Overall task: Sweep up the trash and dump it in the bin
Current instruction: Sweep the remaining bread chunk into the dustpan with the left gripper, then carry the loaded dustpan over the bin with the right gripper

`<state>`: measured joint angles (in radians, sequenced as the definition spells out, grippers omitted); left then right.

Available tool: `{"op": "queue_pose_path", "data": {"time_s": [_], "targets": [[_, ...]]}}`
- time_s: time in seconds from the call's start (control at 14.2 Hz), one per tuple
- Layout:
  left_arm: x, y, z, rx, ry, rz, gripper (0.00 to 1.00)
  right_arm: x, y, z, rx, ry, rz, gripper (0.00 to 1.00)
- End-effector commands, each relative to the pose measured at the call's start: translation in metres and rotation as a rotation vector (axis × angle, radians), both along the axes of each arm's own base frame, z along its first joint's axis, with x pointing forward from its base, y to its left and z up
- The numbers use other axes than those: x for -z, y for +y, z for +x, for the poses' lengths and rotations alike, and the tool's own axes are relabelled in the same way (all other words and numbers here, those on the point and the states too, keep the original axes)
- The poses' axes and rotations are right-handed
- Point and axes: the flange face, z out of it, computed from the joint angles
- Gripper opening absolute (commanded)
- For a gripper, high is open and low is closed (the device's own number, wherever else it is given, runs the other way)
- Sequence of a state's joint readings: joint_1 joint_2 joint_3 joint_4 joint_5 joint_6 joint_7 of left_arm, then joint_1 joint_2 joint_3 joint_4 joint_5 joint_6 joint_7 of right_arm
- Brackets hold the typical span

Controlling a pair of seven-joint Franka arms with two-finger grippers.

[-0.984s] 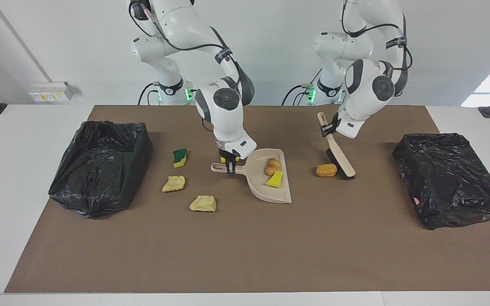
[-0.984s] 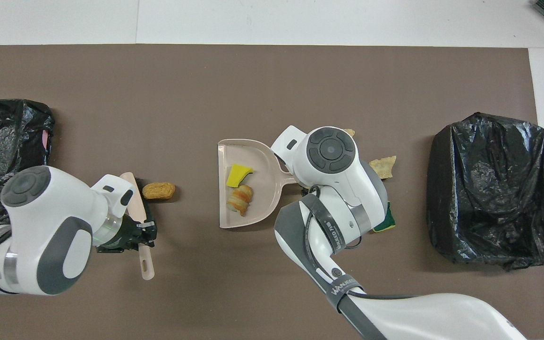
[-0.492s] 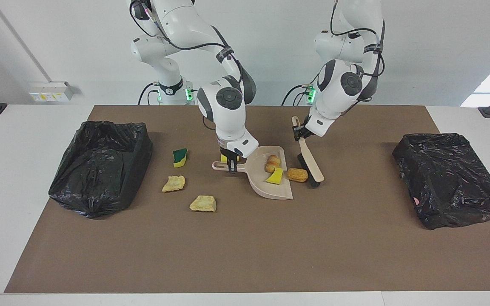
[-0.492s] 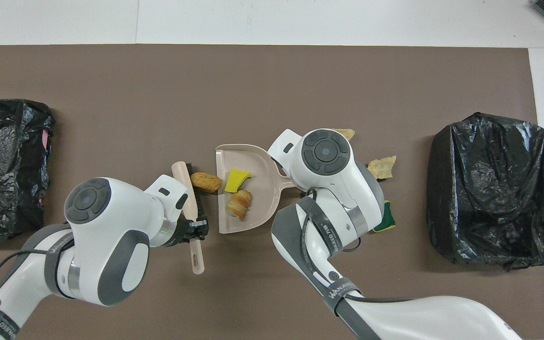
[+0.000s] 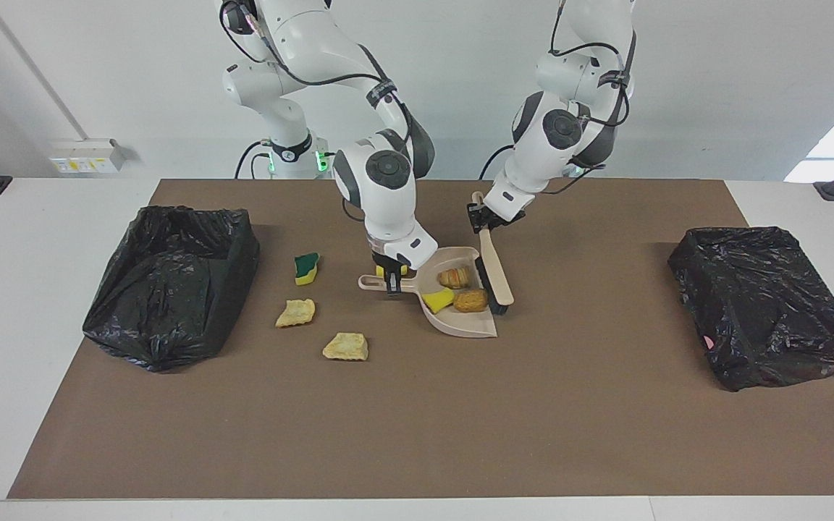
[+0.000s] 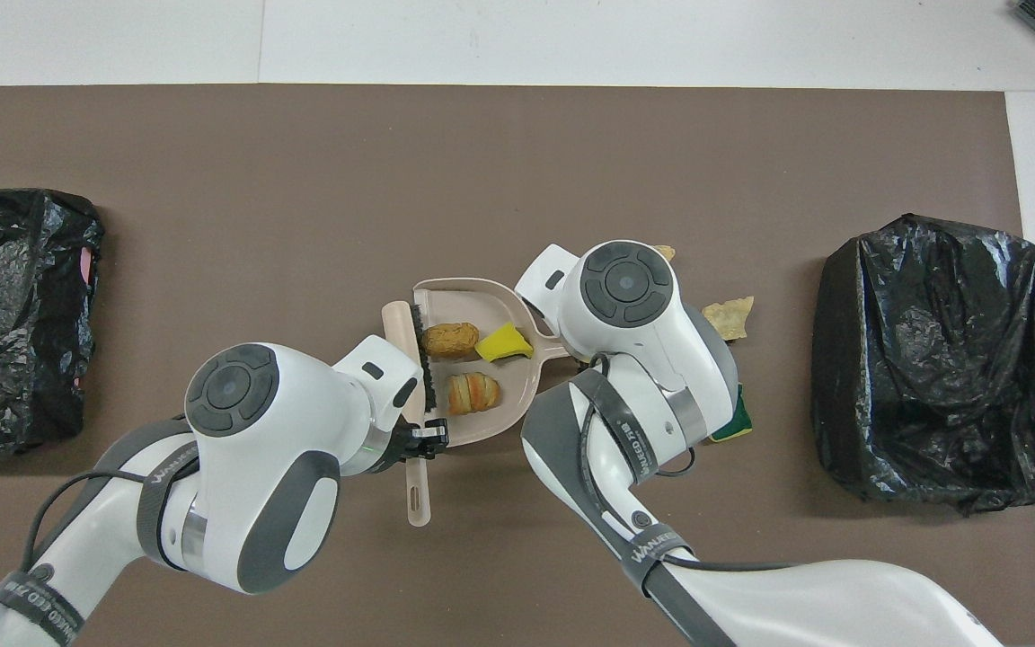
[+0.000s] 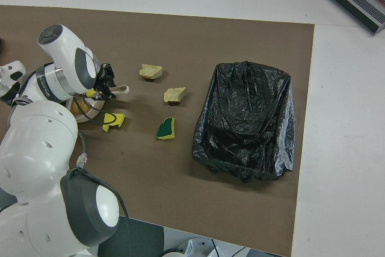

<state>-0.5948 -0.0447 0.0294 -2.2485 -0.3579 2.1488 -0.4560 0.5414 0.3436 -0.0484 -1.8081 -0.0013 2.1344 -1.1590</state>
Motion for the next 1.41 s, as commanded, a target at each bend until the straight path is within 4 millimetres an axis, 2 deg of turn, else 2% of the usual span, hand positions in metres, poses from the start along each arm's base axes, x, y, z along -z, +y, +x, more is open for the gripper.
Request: {"op": "queue_pose_path", "data": {"time_s": [0.0,0.14,0.21,0.28,0.42,0.56,0.7,0.84,1.12,1.34], "targets": [[-0.012,0.004,0.006,0.002,0.027,-0.008,0.0,-0.017,-0.027,0.004,-0.017,0.025,0.011,0.0],[-0.029,0.012,0.013,0.014,0.048,0.017,0.0,-0.031,-0.042,0.01,-0.011,0.019,0.018,0.0],[-0.037,0.027,0.019,0.014,0.02,0.045,0.0,-0.041,-0.048,0.011,-0.004,0.018,0.02,0.0],[-0.052,0.033,0.017,0.04,-0.014,0.066,0.0,-0.052,-0.055,0.013,0.004,0.016,0.022,0.0],[-0.055,0.03,-0.003,0.088,0.024,0.119,0.0,-0.076,-0.079,0.017,0.03,-0.006,0.036,0.0],[-0.049,0.017,-0.04,0.109,0.004,0.174,0.0,-0.105,-0.112,0.023,0.094,-0.016,0.041,0.0],[-0.039,0.003,-0.064,0.087,-0.007,0.195,0.0,-0.127,-0.152,0.029,0.137,0.009,0.032,0.0],[-0.026,-0.007,-0.074,0.115,-0.043,0.207,0.0,-0.15,-0.194,0.032,0.145,0.004,0.035,0.0],[0.006,-0.02,-0.104,0.126,-0.046,0.222,0.0,-0.182,-0.271,0.032,0.144,0.013,0.035,0.0],[0.015,-0.027,-0.11,0.101,-0.055,0.222,0.0,-0.2,-0.331,0.024,0.197,0.046,0.013,0.0]]}}
